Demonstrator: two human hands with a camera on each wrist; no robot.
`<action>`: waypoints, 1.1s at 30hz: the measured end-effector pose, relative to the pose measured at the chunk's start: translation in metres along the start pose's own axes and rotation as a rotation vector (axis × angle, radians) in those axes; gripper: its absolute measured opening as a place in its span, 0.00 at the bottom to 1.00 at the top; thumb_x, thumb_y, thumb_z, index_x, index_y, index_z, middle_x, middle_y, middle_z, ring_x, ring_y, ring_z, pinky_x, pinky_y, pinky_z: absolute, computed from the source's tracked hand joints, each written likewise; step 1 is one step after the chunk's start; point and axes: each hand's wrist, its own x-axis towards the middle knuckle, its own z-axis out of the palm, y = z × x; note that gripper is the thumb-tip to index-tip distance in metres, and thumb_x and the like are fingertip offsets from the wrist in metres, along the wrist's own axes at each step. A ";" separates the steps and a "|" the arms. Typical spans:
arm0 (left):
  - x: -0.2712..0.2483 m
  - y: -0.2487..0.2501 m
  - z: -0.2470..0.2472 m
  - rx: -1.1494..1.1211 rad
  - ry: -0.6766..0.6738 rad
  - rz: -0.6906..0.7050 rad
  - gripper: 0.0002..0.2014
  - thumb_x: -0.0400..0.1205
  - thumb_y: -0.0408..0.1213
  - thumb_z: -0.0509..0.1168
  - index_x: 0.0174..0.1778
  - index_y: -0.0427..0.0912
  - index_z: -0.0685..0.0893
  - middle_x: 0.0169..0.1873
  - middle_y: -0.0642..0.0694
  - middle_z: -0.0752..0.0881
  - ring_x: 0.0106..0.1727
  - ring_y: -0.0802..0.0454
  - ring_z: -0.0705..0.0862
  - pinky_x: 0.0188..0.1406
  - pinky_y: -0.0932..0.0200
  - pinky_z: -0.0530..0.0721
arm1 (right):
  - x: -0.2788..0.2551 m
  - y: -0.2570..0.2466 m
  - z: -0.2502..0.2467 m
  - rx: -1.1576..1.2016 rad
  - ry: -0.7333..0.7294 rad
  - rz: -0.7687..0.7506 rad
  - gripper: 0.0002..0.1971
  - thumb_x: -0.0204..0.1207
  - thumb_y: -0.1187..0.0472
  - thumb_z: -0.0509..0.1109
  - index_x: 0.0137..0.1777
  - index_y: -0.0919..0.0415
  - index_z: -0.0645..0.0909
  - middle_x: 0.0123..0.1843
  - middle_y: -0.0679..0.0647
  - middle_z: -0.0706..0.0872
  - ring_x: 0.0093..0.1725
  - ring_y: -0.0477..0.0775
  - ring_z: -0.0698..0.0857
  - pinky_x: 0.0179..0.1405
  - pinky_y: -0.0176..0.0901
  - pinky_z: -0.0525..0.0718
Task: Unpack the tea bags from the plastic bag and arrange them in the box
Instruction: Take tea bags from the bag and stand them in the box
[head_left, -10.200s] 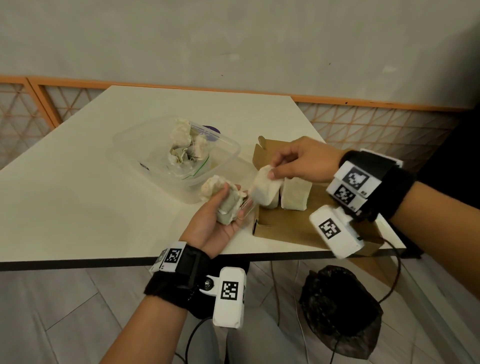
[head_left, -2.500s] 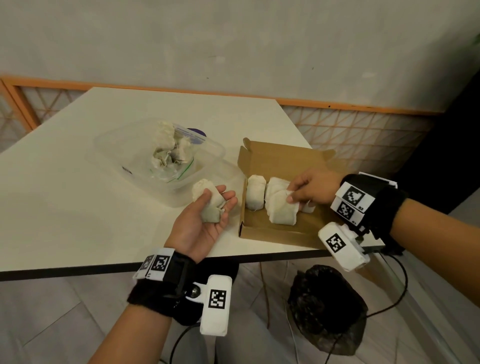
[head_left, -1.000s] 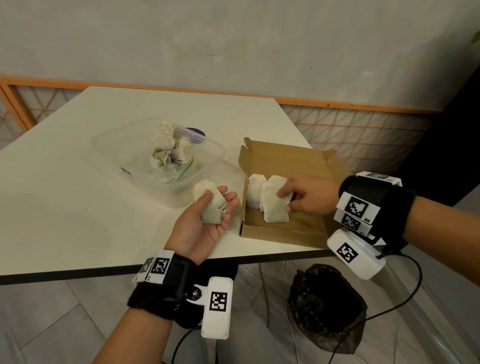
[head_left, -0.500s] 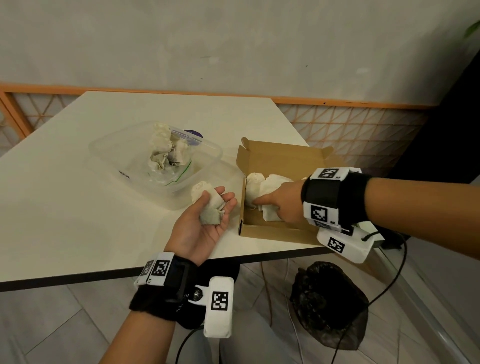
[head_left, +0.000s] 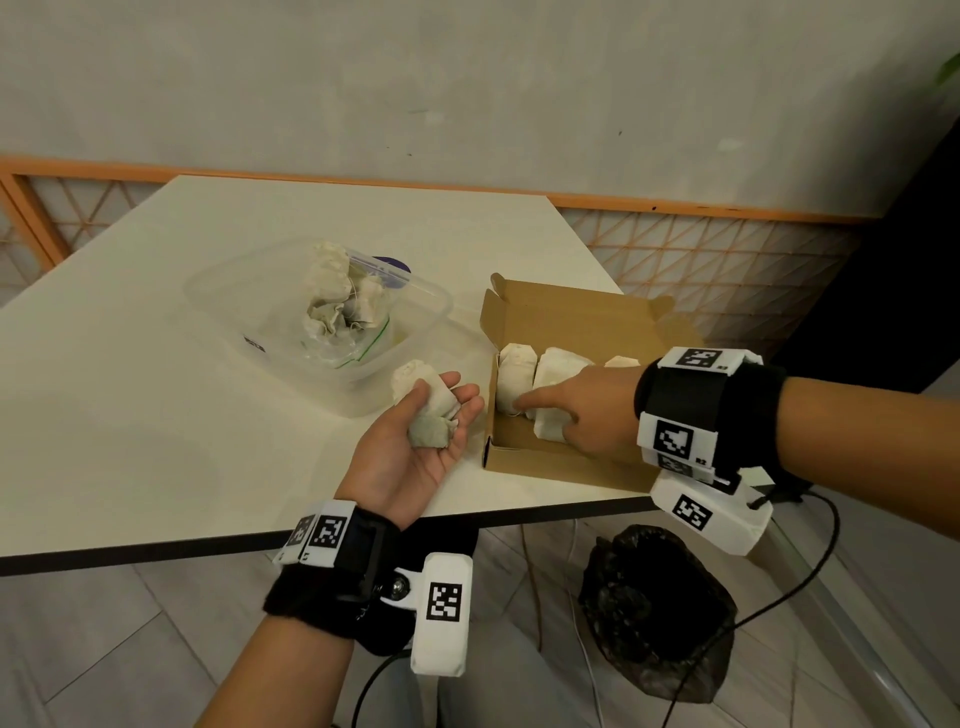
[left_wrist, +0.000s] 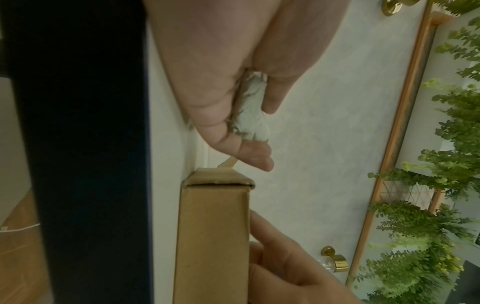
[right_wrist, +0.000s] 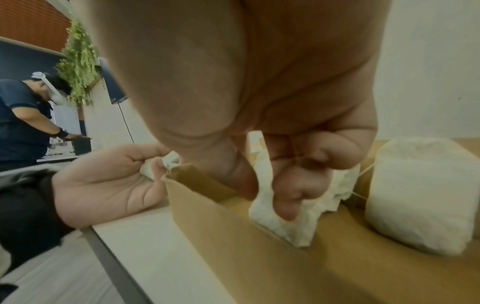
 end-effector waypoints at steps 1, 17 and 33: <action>0.000 0.000 0.000 0.002 0.000 -0.001 0.14 0.87 0.40 0.54 0.51 0.38 0.83 0.43 0.40 0.89 0.43 0.50 0.91 0.29 0.66 0.86 | 0.001 0.000 0.004 -0.022 -0.023 0.006 0.29 0.81 0.61 0.56 0.80 0.43 0.55 0.72 0.58 0.74 0.68 0.58 0.75 0.64 0.42 0.73; -0.002 0.000 0.002 -0.004 0.006 -0.005 0.14 0.87 0.39 0.54 0.51 0.37 0.83 0.43 0.39 0.89 0.42 0.49 0.91 0.29 0.65 0.87 | -0.019 0.030 0.015 0.088 -0.020 -0.009 0.20 0.82 0.60 0.54 0.72 0.46 0.74 0.70 0.50 0.77 0.67 0.51 0.76 0.58 0.33 0.67; 0.001 -0.001 -0.001 0.036 -0.012 0.002 0.13 0.85 0.40 0.55 0.51 0.38 0.84 0.46 0.40 0.88 0.45 0.50 0.90 0.31 0.67 0.87 | -0.019 0.045 0.063 1.495 0.387 0.315 0.07 0.78 0.65 0.67 0.55 0.63 0.79 0.38 0.58 0.86 0.35 0.50 0.86 0.34 0.36 0.85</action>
